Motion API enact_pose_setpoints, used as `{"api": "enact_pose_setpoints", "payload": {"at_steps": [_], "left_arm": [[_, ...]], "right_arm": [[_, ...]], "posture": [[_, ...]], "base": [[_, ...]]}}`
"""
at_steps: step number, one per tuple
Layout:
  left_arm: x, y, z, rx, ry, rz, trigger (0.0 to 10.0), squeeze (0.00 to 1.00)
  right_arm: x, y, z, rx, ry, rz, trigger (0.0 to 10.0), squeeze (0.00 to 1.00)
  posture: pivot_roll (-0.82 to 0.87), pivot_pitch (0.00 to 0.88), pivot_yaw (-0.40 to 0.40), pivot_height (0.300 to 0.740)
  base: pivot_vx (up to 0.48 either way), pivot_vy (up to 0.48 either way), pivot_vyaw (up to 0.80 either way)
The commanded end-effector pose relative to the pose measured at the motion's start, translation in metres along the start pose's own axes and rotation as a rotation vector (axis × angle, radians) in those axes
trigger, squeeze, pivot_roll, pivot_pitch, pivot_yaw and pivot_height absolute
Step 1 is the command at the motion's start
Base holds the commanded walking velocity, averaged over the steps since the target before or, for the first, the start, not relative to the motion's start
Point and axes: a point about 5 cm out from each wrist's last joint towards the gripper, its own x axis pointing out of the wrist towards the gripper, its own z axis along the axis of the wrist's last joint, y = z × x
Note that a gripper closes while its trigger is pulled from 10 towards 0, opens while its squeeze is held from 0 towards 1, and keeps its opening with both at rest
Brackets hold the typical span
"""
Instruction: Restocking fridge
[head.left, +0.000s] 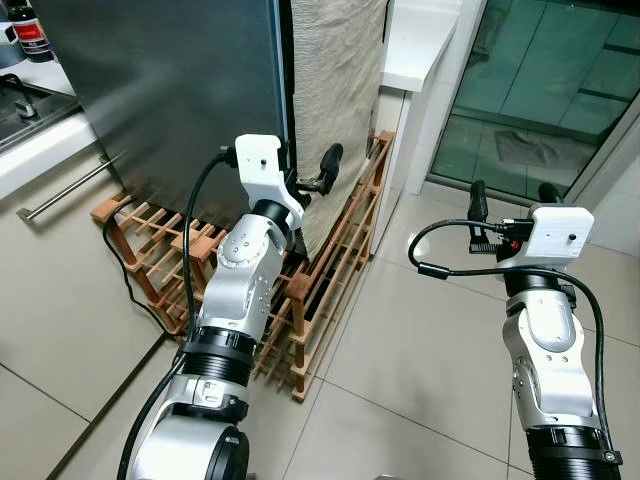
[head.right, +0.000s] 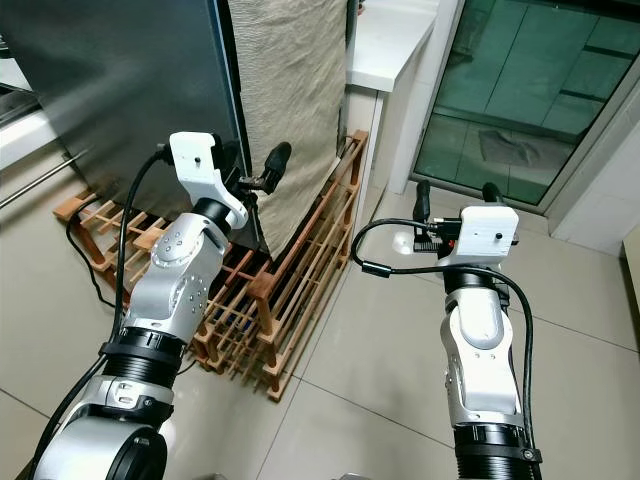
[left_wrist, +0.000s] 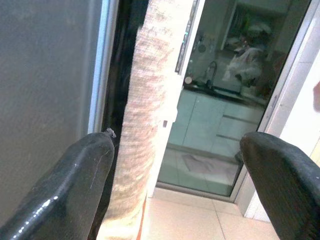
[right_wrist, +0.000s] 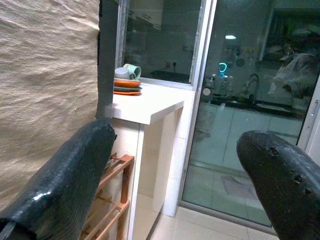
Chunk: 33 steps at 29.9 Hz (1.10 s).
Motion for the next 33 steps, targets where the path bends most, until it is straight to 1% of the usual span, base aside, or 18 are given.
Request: {"api": "enact_pose_setpoints", "payload": {"at_steps": [1, 2, 4, 6, 7, 11, 15, 18, 28, 29, 33], "left_arm": [[0.004, -0.005, 0.003, -0.005, -0.008, -0.021, 10.0, 0.00], [0.004, -0.005, 0.003, -0.005, -0.008, -0.021, 10.0, 0.00], [0.009, -0.007, -0.001, 0.004, 0.012, -0.013, 10.0, 0.00], [0.010, -0.007, -0.002, 0.005, 0.015, -0.010, 10.0, 0.00], [0.011, -0.007, -0.002, -0.015, 0.009, 0.007, 10.0, 0.00], [0.014, -0.007, -0.002, -0.041, 0.006, 0.029, 10.0, 0.00], [0.014, 0.009, -0.003, -0.056, 0.001, 0.104, 10.0, 0.00], [0.014, 0.012, -0.004, -0.063, 0.005, 0.117, 10.0, 0.00], [0.021, 0.001, -0.002, -0.081, -0.008, 0.070, 10.0, 0.00], [0.023, -0.003, 0.000, -0.089, -0.014, 0.052, 10.0, 0.00], [0.027, -0.009, 0.003, -0.108, -0.022, 0.020, 10.0, 0.00]], "right_arm": [[0.000, 0.001, -0.002, 0.006, 0.016, 0.005, 10.0, 0.00], [0.000, 0.001, -0.002, 0.006, 0.016, 0.005, 10.0, 0.00], [0.000, 0.001, -0.003, 0.008, 0.018, 0.005, 10.0, 0.00], [0.000, 0.001, -0.003, 0.008, 0.018, 0.005, 10.0, 0.00], [0.000, 0.001, -0.004, 0.007, 0.019, 0.003, 10.0, 0.00], [0.000, 0.001, -0.004, 0.007, 0.019, 0.000, 10.0, 0.00], [-0.002, 0.001, -0.005, 0.003, 0.021, -0.003, 10.0, 0.00], [-0.003, -0.002, -0.005, 0.001, 0.023, -0.009, 10.0, 0.00], [-0.001, 0.001, -0.006, 0.003, 0.023, -0.006, 10.0, 0.00], [-0.001, 0.001, -0.006, 0.004, 0.022, -0.005, 10.0, 0.00], [-0.002, 0.002, -0.006, 0.005, 0.022, -0.008, 10.0, 0.00]], "posture": [[-0.13, 0.000, 0.019, 0.740], [-0.13, 0.000, 0.019, 0.740], [-0.13, 0.000, 0.024, 0.740], [-0.13, 0.000, 0.024, 0.740], [-0.14, 0.000, 0.028, 0.740], [-0.14, 0.000, 0.031, 0.740], [-0.15, 0.000, 0.041, 0.740], [-0.15, 0.000, 0.041, 0.740], [-0.15, 0.000, 0.039, 0.740], [-0.15, 0.000, 0.039, 0.740], [-0.15, 0.000, 0.044, 0.740]], "base": [[0.000, 0.000, 0.00], [0.000, 0.000, 0.00], [0.000, 0.000, 0.00], [0.000, 0.000, 0.00], [0.000, 0.000, 0.00], [0.000, 0.000, 0.00], [0.000, 0.000, 0.00], [0.000, 0.000, 0.00], [0.000, 0.000, 0.00], [0.000, 0.000, 0.00], [0.000, 0.000, 0.00]]}}
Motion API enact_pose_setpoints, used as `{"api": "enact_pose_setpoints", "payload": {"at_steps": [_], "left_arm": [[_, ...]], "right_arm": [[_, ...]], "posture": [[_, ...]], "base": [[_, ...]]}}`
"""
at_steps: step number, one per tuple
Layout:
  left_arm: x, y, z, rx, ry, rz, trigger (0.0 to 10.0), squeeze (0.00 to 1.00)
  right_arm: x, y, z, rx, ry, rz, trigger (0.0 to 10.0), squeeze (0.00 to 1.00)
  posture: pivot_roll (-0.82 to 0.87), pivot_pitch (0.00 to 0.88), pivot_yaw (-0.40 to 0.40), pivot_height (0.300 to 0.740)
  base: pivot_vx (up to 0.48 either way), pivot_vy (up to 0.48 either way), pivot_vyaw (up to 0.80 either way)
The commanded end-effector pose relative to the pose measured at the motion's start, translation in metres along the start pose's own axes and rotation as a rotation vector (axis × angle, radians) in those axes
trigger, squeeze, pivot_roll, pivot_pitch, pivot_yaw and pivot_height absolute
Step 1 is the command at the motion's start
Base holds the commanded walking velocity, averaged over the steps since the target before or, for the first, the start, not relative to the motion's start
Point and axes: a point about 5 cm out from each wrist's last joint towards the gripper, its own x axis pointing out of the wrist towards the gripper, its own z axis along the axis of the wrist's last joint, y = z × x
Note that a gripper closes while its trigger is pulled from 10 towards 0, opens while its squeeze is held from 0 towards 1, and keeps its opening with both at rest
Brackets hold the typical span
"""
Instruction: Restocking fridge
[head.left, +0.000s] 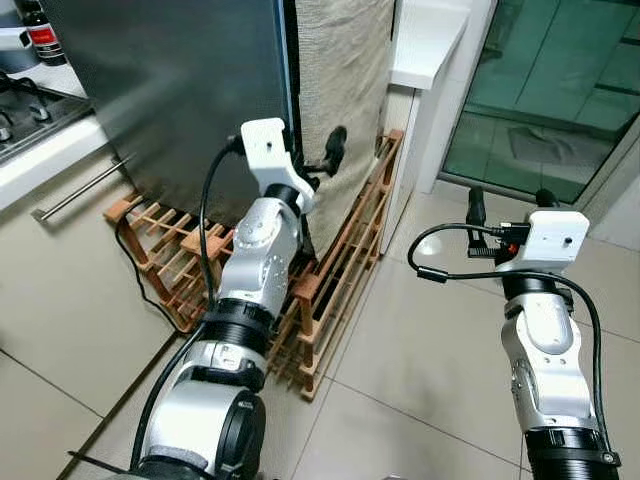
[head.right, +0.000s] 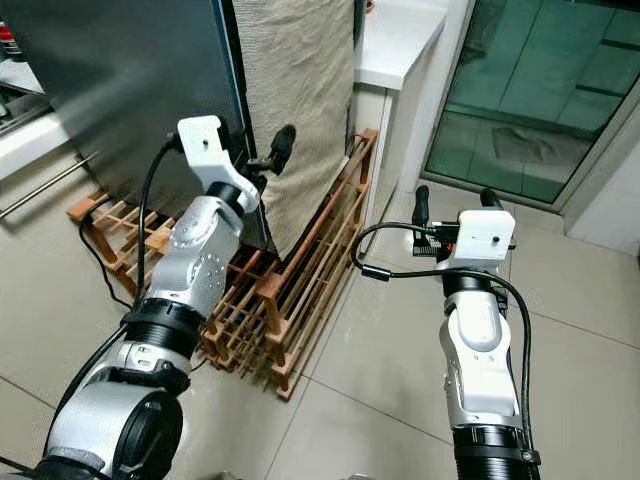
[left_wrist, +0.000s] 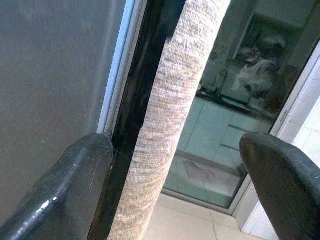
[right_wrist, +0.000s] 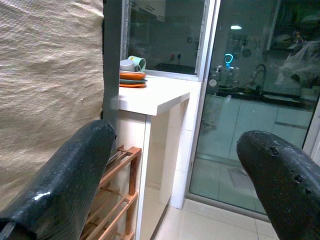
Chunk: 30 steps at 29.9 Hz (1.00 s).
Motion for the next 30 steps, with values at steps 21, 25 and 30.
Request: {"api": "enact_pose_setpoints", "payload": {"at_steps": [21, 25, 30], "left_arm": [[0.027, -0.065, -0.006, -0.090, 0.070, -0.223, 10.0, 0.00], [0.024, -0.088, -0.005, -0.181, 0.055, -0.380, 10.0, 0.00], [0.017, -0.109, -0.006, -0.249, 0.061, -0.556, 10.0, 0.00]], "right_arm": [[-0.004, 0.003, -0.002, 0.008, 0.008, -0.013, 10.0, 0.00], [-0.005, 0.002, -0.002, 0.003, 0.011, -0.016, 10.0, 0.00], [-0.005, 0.001, -0.002, 0.003, 0.015, -0.019, 10.0, 0.00]], "posture": [[-0.18, 0.000, 0.064, 0.740], [-0.18, 0.000, 0.066, 0.740], [-0.18, 0.000, 0.064, 0.740]], "base": [[0.000, 0.000, 0.00], [0.000, 0.000, 0.00], [0.000, 0.000, 0.00]]}}
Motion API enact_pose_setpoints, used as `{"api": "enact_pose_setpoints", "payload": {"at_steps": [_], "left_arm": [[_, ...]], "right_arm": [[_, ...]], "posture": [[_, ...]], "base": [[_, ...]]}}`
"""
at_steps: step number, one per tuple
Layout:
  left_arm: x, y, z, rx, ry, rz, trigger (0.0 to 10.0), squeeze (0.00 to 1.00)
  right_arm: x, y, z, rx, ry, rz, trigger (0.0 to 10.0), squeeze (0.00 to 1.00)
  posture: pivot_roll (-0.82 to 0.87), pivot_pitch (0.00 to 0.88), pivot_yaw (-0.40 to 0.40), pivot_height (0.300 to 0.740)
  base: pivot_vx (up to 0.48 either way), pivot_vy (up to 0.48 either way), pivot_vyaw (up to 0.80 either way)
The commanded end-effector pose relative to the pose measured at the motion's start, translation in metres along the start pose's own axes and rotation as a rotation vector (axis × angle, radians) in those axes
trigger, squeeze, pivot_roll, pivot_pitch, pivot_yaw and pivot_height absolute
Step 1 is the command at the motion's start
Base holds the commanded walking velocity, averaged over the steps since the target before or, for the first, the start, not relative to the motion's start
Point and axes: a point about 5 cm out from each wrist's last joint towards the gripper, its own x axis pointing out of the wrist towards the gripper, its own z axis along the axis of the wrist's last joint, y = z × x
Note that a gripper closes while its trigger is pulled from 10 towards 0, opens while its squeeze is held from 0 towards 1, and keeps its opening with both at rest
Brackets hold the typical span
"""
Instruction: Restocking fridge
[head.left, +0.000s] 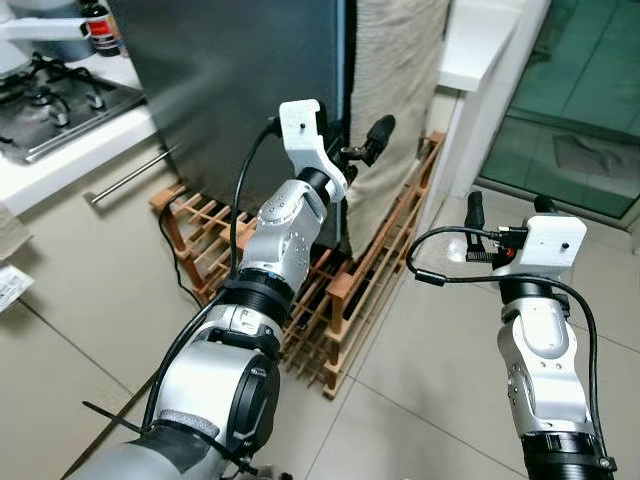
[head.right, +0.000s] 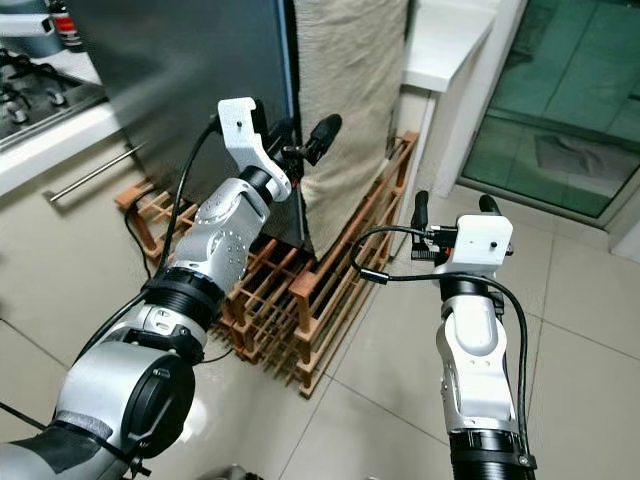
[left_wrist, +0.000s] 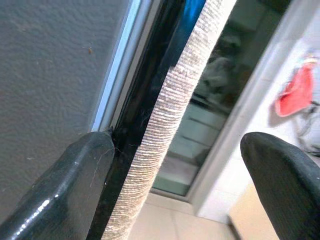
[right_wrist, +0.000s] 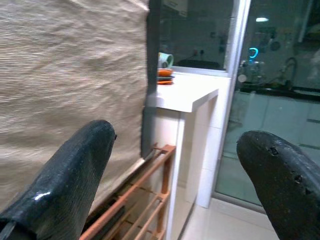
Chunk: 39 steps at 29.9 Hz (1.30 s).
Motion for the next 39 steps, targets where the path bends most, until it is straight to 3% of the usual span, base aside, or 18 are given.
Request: {"api": "enact_pose_setpoints", "payload": {"at_steps": [1, 5, 8, 13, 17, 19, 22, 23, 24, 25, 26, 27, 28, 30, 32, 34, 39], "left_arm": [[0.018, -0.072, -0.015, -0.109, 0.010, -0.286, 10.0, 0.00], [0.018, -0.090, -0.016, -0.132, 0.015, -0.386, 10.0, 0.00], [0.015, -0.116, -0.016, -0.181, 0.013, -0.523, 10.0, 0.00], [0.014, -0.115, -0.018, -0.172, 0.025, -0.520, 10.0, 0.00], [0.011, -0.088, -0.009, -0.118, -0.003, -0.383, 10.0, 0.00], [0.001, -0.064, -0.003, -0.062, -0.024, -0.281, 10.0, 0.00], [-0.022, -0.020, 0.002, 0.009, -0.044, -0.065, 10.0, 0.00], [-0.026, -0.013, 0.001, 0.020, -0.045, -0.025, 10.0, 0.00], [-0.040, 0.006, 0.002, 0.081, -0.045, 0.079, 10.0, 0.00], [-0.040, 0.006, 0.002, 0.081, -0.045, 0.079, 10.0, 0.00], [-0.052, 0.026, 0.002, 0.097, -0.046, 0.192, 10.0, 0.00], [-0.052, 0.026, 0.002, 0.097, -0.046, 0.192, 10.0, 0.00], [-0.067, 0.047, 0.002, 0.113, -0.038, 0.313, 10.0, 0.00], [-0.092, 0.073, 0.000, 0.154, -0.021, 0.473, 10.0, 0.00], [-0.105, 0.082, -0.002, 0.155, -0.010, 0.529, 10.0, 0.00], [-0.109, 0.081, -0.002, 0.155, -0.012, 0.536, 10.0, 0.00], [-0.100, 0.069, 0.004, 0.190, -0.047, 0.514, 10.0, 0.00]], "right_arm": [[0.000, 0.000, 0.002, -0.007, -0.002, 0.001, 10.0, 0.00], [0.001, 0.001, 0.001, -0.006, 0.000, 0.005, 10.0, 0.00], [0.002, 0.004, 0.002, -0.001, -0.002, 0.008, 10.0, 0.00], [0.003, 0.004, 0.002, 0.000, -0.004, 0.007, 10.0, 0.00], [0.002, 0.001, 0.005, -0.003, -0.019, -0.006, 10.0, 0.00], [-0.001, -0.002, 0.009, -0.008, -0.035, -0.018, 10.0, 0.00], [-0.007, -0.008, 0.008, -0.015, -0.032, -0.037, 10.0, 0.00], [-0.008, -0.009, 0.007, -0.016, -0.028, -0.040, 10.0, 0.00], [-0.011, -0.011, 0.006, -0.017, -0.025, -0.044, 10.0, 0.00], [-0.011, -0.011, 0.006, -0.017, -0.025, -0.044, 10.0, 0.00], [-0.012, -0.011, 0.006, -0.018, -0.023, -0.040, 10.0, 0.00], [-0.012, -0.011, 0.006, -0.018, -0.023, -0.040, 10.0, 0.00], [-0.012, -0.010, 0.005, -0.018, -0.020, -0.039, 10.0, 0.00], [-0.013, -0.011, 0.003, -0.019, -0.009, -0.038, 10.0, 0.00], [-0.014, -0.013, 0.001, -0.021, 0.000, -0.038, 10.0, 0.00], [-0.014, -0.013, 0.000, -0.022, 0.004, -0.036, 10.0, 0.00], [-0.006, -0.010, 0.002, -0.023, -0.004, -0.023, 10.0, 0.00]], "posture": [[-0.18, 0.000, 0.062, 0.740], [-0.18, 0.000, 0.062, 0.740], [-0.18, 0.000, 0.063, 0.740], [-0.18, 0.000, 0.065, 0.740], [-0.18, 0.000, 0.065, 0.740], [-0.17, 0.000, 0.061, 0.740], [-0.16, 0.000, 0.055, 0.740], [-0.16, 0.000, 0.056, 0.740], [-0.15, 0.000, 0.058, 0.740], [-0.15, 0.000, 0.058, 0.740], [-0.15, 0.000, 0.057, 0.740], [-0.15, 0.000, 0.057, 0.740], [-0.15, 0.000, 0.054, 0.740], [-0.14, 0.000, 0.045, 0.740], [-0.13, 0.000, 0.033, 0.740], [-0.12, 0.000, 0.029, 0.740], [-0.12, 0.000, 0.036, 0.740]], "base": [[0.000, 0.000, 0.00], [0.000, 0.000, 0.00], [0.000, 0.000, 0.00], [0.000, 0.000, 0.00], [0.000, 0.000, 0.00], [0.000, 0.000, 0.00], [0.000, 0.000, 0.00], [0.000, 0.000, 0.00], [0.000, 0.000, 0.00], [0.000, 0.000, 0.00], [0.000, 0.000, 0.00], [0.000, 0.000, 0.00], [0.000, 0.000, 0.00], [0.000, 0.000, 0.00], [0.000, -0.154, 0.00], [0.000, -0.371, 0.00], [0.000, -0.444, 0.00]]}}
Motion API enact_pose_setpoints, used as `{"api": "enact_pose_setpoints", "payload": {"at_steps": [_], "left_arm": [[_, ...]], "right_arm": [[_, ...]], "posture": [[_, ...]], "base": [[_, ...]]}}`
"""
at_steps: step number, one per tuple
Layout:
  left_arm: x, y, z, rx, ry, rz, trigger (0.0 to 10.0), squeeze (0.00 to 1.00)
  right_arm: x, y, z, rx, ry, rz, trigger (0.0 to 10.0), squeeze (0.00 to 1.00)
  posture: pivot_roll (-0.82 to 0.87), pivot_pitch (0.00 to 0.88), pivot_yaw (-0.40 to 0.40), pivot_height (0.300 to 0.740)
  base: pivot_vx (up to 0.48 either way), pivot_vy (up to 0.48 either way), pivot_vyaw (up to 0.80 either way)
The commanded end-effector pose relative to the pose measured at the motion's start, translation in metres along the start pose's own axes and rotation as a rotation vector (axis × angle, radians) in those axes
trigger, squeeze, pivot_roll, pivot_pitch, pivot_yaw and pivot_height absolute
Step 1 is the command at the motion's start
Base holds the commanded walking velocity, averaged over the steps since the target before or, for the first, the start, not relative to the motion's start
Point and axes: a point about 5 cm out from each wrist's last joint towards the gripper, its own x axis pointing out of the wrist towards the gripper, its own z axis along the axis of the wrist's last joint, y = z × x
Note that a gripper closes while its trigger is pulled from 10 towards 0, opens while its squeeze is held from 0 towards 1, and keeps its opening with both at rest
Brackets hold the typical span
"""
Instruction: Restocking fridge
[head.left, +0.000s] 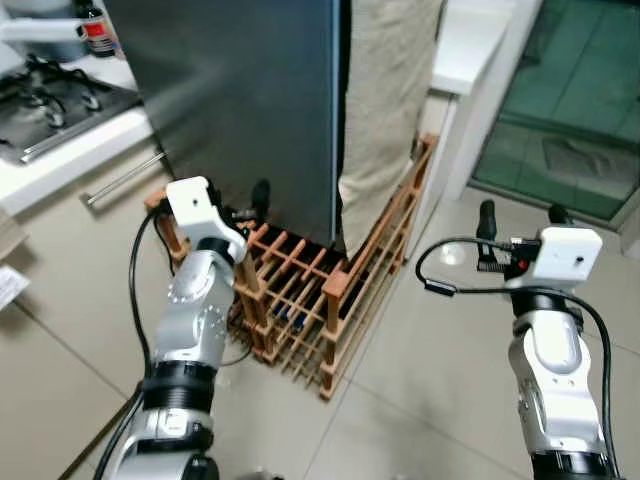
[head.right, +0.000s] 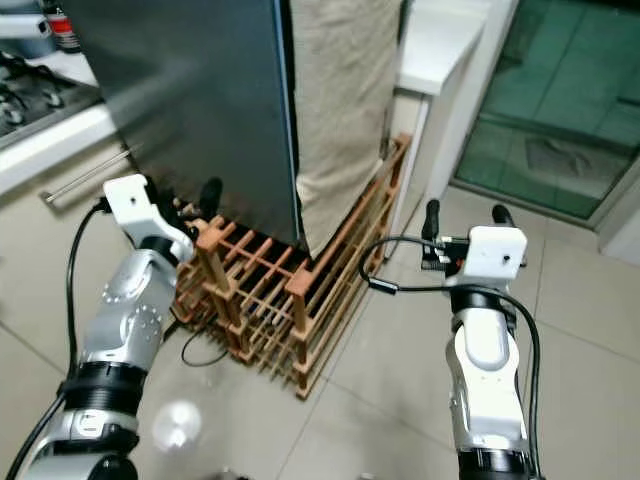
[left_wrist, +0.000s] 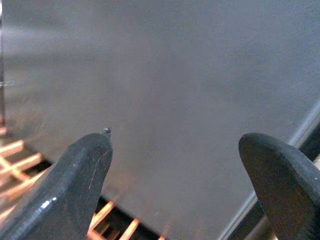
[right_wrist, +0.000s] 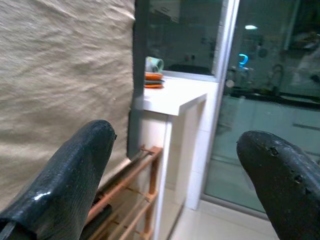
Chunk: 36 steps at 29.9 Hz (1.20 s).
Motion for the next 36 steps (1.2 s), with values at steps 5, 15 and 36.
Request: {"api": "enact_pose_setpoints", "payload": {"at_steps": [5, 15, 36], "left_arm": [[0.013, -0.024, 0.016, 0.065, -0.045, -0.066, 10.0, 0.00], [0.034, -0.054, 0.021, 0.149, -0.039, -0.189, 10.0, 0.00], [0.046, -0.044, 0.043, 0.092, -0.120, -0.050, 10.0, 0.00]], "right_arm": [[0.011, -0.003, 0.003, -0.002, -0.019, -0.019, 10.0, 0.00], [0.021, 0.005, 0.006, 0.011, -0.035, -0.011, 10.0, 0.00], [0.033, 0.013, 0.008, 0.006, -0.045, 0.047, 10.0, 0.00]], "posture": [[-0.13, 0.000, 0.056, 0.740], [-0.13, 0.000, 0.061, 0.740], [-0.11, 0.000, 0.022, 0.740]], "base": [[0.000, -0.060, 0.00], [0.000, 0.000, -0.16], [0.000, 0.000, -0.42]]}}
